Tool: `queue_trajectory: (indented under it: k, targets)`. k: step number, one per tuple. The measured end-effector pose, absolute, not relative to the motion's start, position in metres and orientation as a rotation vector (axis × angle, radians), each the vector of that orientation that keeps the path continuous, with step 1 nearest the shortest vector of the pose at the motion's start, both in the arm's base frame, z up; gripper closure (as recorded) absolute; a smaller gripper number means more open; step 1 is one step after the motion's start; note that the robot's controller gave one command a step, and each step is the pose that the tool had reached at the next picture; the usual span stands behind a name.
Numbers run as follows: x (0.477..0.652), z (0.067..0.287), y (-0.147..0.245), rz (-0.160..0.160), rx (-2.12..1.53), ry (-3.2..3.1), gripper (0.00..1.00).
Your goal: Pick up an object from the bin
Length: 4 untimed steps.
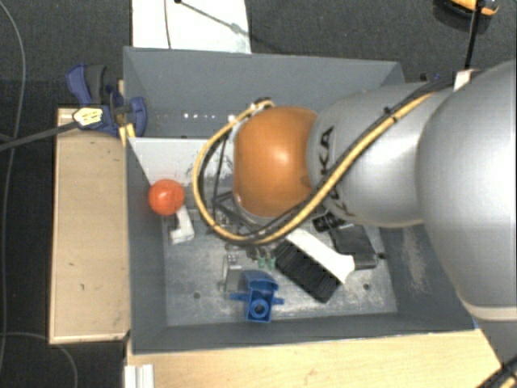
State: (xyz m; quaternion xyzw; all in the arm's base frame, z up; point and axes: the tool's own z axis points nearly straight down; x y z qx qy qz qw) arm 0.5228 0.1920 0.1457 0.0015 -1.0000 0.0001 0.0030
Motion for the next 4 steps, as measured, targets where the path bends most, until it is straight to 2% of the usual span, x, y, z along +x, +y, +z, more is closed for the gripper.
queue_trajectory:
  k: [1,2,3,4]
  targets:
    - [0.525,0.150,0.191,-0.002,-0.003,-3.143,0.00]
    - [0.514,0.158,0.167,-0.003,0.262,-3.129,0.00]
    - [0.510,0.145,0.136,0.002,0.553,-3.096,0.00]
    - [0.500,0.105,0.120,-0.004,0.251,-3.135,0.00]
